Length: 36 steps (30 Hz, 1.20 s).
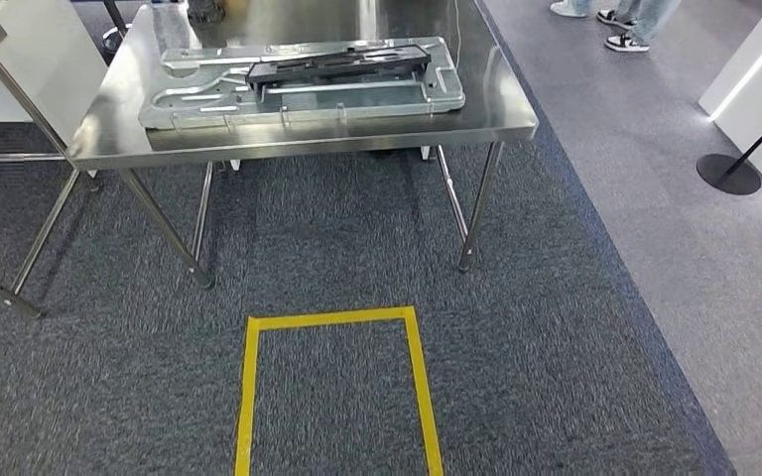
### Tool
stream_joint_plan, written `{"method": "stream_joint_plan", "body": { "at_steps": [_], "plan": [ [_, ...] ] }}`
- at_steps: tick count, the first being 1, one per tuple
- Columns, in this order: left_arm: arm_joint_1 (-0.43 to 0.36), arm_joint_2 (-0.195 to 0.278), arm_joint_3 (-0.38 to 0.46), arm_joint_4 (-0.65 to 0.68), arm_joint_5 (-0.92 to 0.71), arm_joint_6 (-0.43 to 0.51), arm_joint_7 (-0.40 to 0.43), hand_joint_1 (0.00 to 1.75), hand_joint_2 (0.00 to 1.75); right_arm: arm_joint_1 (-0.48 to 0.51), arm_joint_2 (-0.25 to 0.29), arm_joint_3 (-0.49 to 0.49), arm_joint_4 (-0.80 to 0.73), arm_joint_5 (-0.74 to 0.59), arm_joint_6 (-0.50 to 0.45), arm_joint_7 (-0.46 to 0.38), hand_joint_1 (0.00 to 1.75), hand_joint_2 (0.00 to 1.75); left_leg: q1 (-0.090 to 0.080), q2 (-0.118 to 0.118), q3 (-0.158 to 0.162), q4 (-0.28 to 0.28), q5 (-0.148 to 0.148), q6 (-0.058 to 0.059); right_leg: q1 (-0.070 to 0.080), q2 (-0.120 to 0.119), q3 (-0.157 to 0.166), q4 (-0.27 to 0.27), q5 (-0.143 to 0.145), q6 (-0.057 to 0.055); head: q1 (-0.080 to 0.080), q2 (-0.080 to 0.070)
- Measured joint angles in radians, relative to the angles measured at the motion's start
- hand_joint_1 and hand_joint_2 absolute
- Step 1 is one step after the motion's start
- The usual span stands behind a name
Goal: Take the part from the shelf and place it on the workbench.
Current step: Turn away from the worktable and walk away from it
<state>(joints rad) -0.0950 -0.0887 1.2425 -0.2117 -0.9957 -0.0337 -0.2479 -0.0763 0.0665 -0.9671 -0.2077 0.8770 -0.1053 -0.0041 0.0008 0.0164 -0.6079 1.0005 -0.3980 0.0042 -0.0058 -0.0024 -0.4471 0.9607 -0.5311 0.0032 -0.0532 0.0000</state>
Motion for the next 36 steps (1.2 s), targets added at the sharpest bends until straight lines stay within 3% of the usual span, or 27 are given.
{"method": "stream_joint_plan", "body": {
  "at_steps": [1, 2, 5, 6, 7, 8, 10, 11, 13, 16, 18, 20, 21, 22, 23, 25, 27, 29, 32, 33, 35, 36],
  "plan": [
    [0.001, 0.0, 0.0, 0.0, 0.0, 0.001, 0.001, 0.0, 0.0, 0.0, 0.0, 0.001, 0.0, 0.0, 0.0, -0.002, 0.0, 0.0, 0.001, -0.002, -0.007, 0.009, -0.01, -0.006, -0.001, -0.001, -0.007, -0.001, 0.008, -0.009, 0.0, 0.0],
    [0.002, 0.0, 0.0, 0.0, 0.0, 0.003, 0.002, 0.0, 0.0, 0.0, 0.0, 0.001, 0.0, 0.0, 0.0, -0.005, 0.0, 0.0, 0.002, -0.004, -0.018, 0.035, -0.039, -0.01, -0.003, -0.003, -0.016, -0.003, 0.017, -0.017, 0.0, 0.0],
    [0.003, 0.0, 0.0, 0.0, 0.004, 0.008, 0.006, 0.0, 0.0, 0.001, -0.002, 0.002, 0.0, -0.001, 0.002, -0.025, 0.0, 0.0, 0.007, -0.008, -0.074, 0.211, -0.17, -0.021, -0.001, -0.005, -0.052, -0.002, 0.046, -0.027, 0.0, 0.0],
    [0.003, 0.0, 0.0, 0.0, 0.005, 0.008, 0.008, 0.0, 0.0, 0.002, -0.002, 0.002, 0.0, -0.001, 0.004, -0.033, 0.0, 0.0, 0.008, -0.008, -0.084, 0.263, -0.188, -0.023, 0.0, -0.005, -0.065, -0.001, 0.054, -0.027, 0.0, 0.0],
    [0.003, 0.0, 0.0, 0.0, 0.007, 0.009, 0.01, 0.0, 0.0, 0.002, -0.002, 0.002, 0.001, -0.002, 0.008, -0.04, 0.0, 0.0, 0.009, -0.008, -0.079, 0.285, -0.185, -0.024, 0.001, -0.005, -0.077, 0.002, 0.062, -0.026, 0.0, 0.0],
    [0.003, 0.0, 0.0, 0.0, 0.008, 0.01, 0.012, 0.0, 0.0, 0.003, -0.002, 0.002, 0.001, -0.002, 0.012, -0.046, 0.0, 0.0, 0.01, -0.008, -0.053, 0.267, -0.163, -0.023, 0.001, -0.005, -0.087, 0.005, 0.068, -0.024, 0.0, 0.0],
    [0.002, 0.001, 0.001, 0.0, 0.01, 0.013, 0.016, 0.0, 0.0, 0.003, -0.002, 0.002, 0.001, -0.004, 0.022, -0.057, 0.0, 0.0, 0.01, -0.008, 0.049, 0.131, -0.119, -0.016, 0.001, -0.004, -0.103, 0.013, 0.077, -0.018, 0.0, 0.0],
    [0.001, 0.001, 0.001, 0.0, 0.011, 0.015, 0.018, 0.0, 0.0, 0.003, -0.001, 0.002, 0.001, -0.005, 0.027, -0.061, 0.0, 0.0, 0.008, -0.008, 0.099, 0.056, -0.112, -0.011, 0.002, -0.004, -0.109, 0.017, 0.08, -0.013, 0.0, 0.0],
    [0.0, 0.002, 0.001, 0.0, 0.011, 0.017, 0.022, 0.0, 0.0, 0.003, 0.0, 0.002, 0.001, -0.006, 0.034, -0.068, 0.0, 0.0, 0.004, -0.009, 0.145, -0.025, -0.118, -0.002, 0.003, -0.005, -0.114, 0.023, 0.087, -0.002, 0.0, 0.0],
    [0.002, 0.001, 0.001, 0.0, 0.011, 0.018, 0.025, 0.0, 0.0, 0.002, 0.0, 0.002, 0.001, -0.007, 0.036, -0.073, 0.0, 0.0, 0.005, -0.007, 0.139, -0.038, -0.11, 0.015, 0.002, -0.004, -0.12, 0.032, 0.087, 0.015, 0.0, 0.0],
    [0.002, 0.0, 0.001, 0.0, 0.012, 0.019, 0.027, 0.0, 0.0, 0.003, 0.0, 0.002, 0.001, -0.013, 0.043, -0.071, 0.0, 0.0, 0.009, -0.004, 0.132, -0.043, -0.099, 0.029, 0.0, -0.001, -0.153, 0.104, 0.036, 0.024, 0.0, 0.0],
    [0.002, 0.0, 0.001, 0.0, 0.013, 0.019, 0.028, 0.0, 0.0, 0.004, 0.001, 0.001, 0.002, -0.027, 0.057, -0.055, 0.0, 0.0, 0.006, -0.003, 0.12, -0.041, -0.092, 0.034, -0.003, 0.0, -0.213, 0.242, -0.041, 0.031, 0.0, 0.0],
    [0.003, 0.0, 0.001, 0.0, 0.014, 0.019, 0.029, 0.0, 0.0, 0.004, 0.001, -0.001, 0.002, -0.033, 0.063, -0.043, 0.0, 0.0, 0.004, -0.003, 0.115, -0.04, -0.09, 0.035, -0.005, 0.0, -0.235, 0.298, -0.062, 0.033, 0.0, 0.0],
    [0.003, 0.0, 0.001, 0.0, 0.015, 0.019, 0.029, 0.0, 0.0, 0.006, 0.001, -0.002, 0.003, -0.037, 0.067, -0.03, 0.0, 0.44, 0.003, -0.003, 0.111, -0.038, -0.088, 0.034, -0.006, 0.0, -0.24, 0.32, -0.063, 0.034, 0.0, 0.0],
    [0.004, 0.0, 0.002, 0.0, 0.016, 0.019, 0.029, 0.0, 0.0, 0.007, 0.001, -0.004, 0.003, -0.039, 0.071, -0.019, 0.0, 0.87, 0.002, -0.003, 0.109, -0.036, -0.087, 0.034, -0.007, 0.0, -0.226, 0.304, -0.047, 0.034, 0.0, 0.0],
    [0.004, -0.001, 0.002, 0.0, 0.016, 0.019, 0.03, 0.0, 0.0, 0.007, 0.0, -0.005, 0.003, -0.04, 0.073, -0.005, 0.0, 1.75, 0.002, -0.004, 0.11, -0.031, -0.089, 0.031, -0.007, 0.0, -0.148, 0.165, 0.018, 0.026, 0.0, 0.0],
    [0.003, -0.004, 0.002, 0.0, 0.016, 0.019, 0.032, 0.0, 0.0, 0.006, 0.0, -0.007, 0.003, -0.04, 0.077, 0.0, 0.0, 1.75, -0.002, -0.004, 0.109, -0.025, -0.091, 0.023, -0.002, 0.0, -0.088, 0.046, 0.053, 0.017, 0.0, 0.0],
    [0.002, -0.005, 0.002, 0.0, 0.016, 0.019, 0.034, 0.0, 0.0, 0.006, -0.001, -0.009, 0.004, -0.04, 0.082, 0.004, 0.0, 1.75, -0.003, -0.004, 0.104, -0.022, -0.09, 0.014, 0.003, 0.001, -0.08, 0.024, 0.053, 0.009, 0.0, 0.0],
    [0.002, -0.004, 0.002, 0.0, 0.016, 0.019, 0.035, 0.0, 0.0, 0.008, -0.001, -0.011, 0.004, -0.04, 0.086, 0.007, 0.0, 1.75, -0.003, -0.006, 0.095, -0.003, -0.107, 0.0, -0.004, 0.0, -0.08, 0.014, 0.06, -0.007, 0.0, 0.0],
    [0.002, -0.004, 0.002, 0.0, 0.016, 0.019, 0.035, 0.0, 0.0, 0.007, 0.0, -0.012, 0.004, -0.04, 0.085, 0.008, 0.0, 1.75, -0.003, -0.007, 0.079, 0.034, -0.131, -0.004, -0.006, -0.001, -0.08, 0.009, 0.063, -0.012, 0.0, 0.0],
    [0.003, -0.004, 0.002, 0.0, 0.016, 0.02, 0.037, 0.0, 0.0, 0.006, -0.001, -0.013, 0.004, -0.039, 0.084, 0.008, 0.0, 1.75, 0.001, -0.009, 0.019, 0.163, -0.199, -0.011, -0.007, -0.002, -0.082, 0.006, 0.065, -0.018, 0.0, 0.0],
    [0.004, -0.004, 0.002, 0.0, 0.017, 0.021, 0.04, 0.0, 0.44, 0.006, -0.001, -0.014, 0.004, -0.038, 0.082, 0.01, 0.0, 1.75, 0.005, -0.009, -0.012, 0.23, -0.225, -0.016, -0.006, -0.002, -0.083, 0.007, 0.065, -0.019, 0.0, 0.0]
  ]
}}
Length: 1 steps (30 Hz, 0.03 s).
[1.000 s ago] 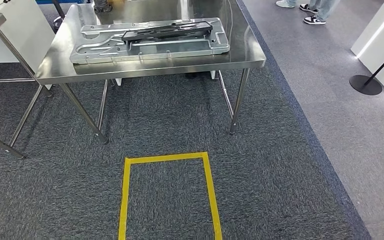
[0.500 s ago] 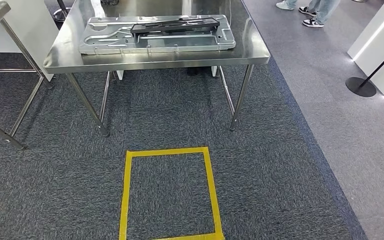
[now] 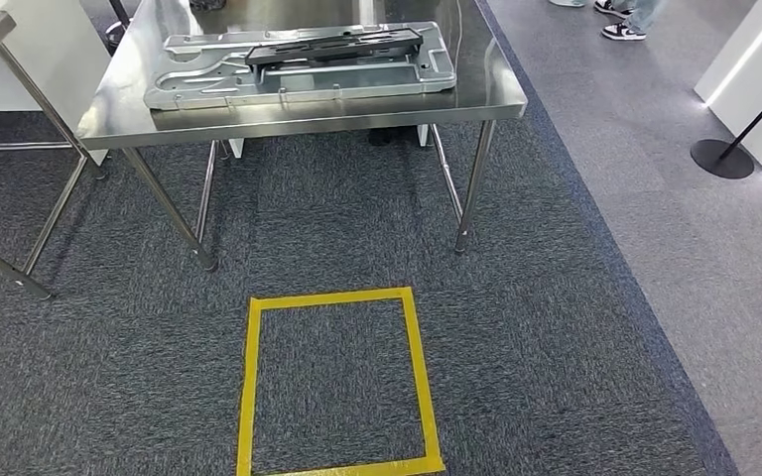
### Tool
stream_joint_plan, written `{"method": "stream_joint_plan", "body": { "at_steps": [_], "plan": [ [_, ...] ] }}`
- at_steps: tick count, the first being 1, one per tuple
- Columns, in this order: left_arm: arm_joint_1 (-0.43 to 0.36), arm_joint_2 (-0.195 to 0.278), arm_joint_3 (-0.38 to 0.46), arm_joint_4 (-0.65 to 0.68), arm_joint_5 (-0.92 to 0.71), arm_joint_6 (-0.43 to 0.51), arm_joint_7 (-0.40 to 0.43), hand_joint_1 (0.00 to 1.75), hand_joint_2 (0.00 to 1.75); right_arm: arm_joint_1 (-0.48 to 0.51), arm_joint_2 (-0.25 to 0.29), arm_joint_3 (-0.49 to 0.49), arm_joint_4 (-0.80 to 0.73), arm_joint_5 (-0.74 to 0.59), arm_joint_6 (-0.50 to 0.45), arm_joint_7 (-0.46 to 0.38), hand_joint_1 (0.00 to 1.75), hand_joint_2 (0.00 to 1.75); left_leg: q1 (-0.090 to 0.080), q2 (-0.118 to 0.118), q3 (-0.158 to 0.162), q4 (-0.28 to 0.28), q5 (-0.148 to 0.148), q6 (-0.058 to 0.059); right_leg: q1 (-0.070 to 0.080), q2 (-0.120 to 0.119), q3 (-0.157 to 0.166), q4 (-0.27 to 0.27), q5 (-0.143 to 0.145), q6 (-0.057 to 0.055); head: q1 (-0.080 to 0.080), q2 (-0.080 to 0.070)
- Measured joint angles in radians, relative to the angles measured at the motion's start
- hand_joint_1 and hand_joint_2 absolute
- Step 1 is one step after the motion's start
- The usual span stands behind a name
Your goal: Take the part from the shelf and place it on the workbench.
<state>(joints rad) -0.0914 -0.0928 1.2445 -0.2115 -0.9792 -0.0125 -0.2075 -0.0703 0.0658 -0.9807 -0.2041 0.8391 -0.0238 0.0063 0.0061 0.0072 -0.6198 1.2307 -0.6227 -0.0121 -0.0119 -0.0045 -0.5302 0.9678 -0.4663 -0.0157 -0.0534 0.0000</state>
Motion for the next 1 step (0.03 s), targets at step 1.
{"method": "stream_joint_plan", "body": {
  "at_steps": [1],
  "plan": [
    [0.0, 0.0, 0.0, 0.0, 0.0, 0.001, 0.002, 0.0, 0.58, 0.0, 0.0, 0.0, 0.0, 0.001, -0.001, 0.001, 0.0, 1.75, 0.002, 0.0, -0.017, 0.036, -0.014, -0.002, 0.0, 0.0, -0.001, 0.0, 0.0, -0.001, 0.0, 0.0]
  ]
}}
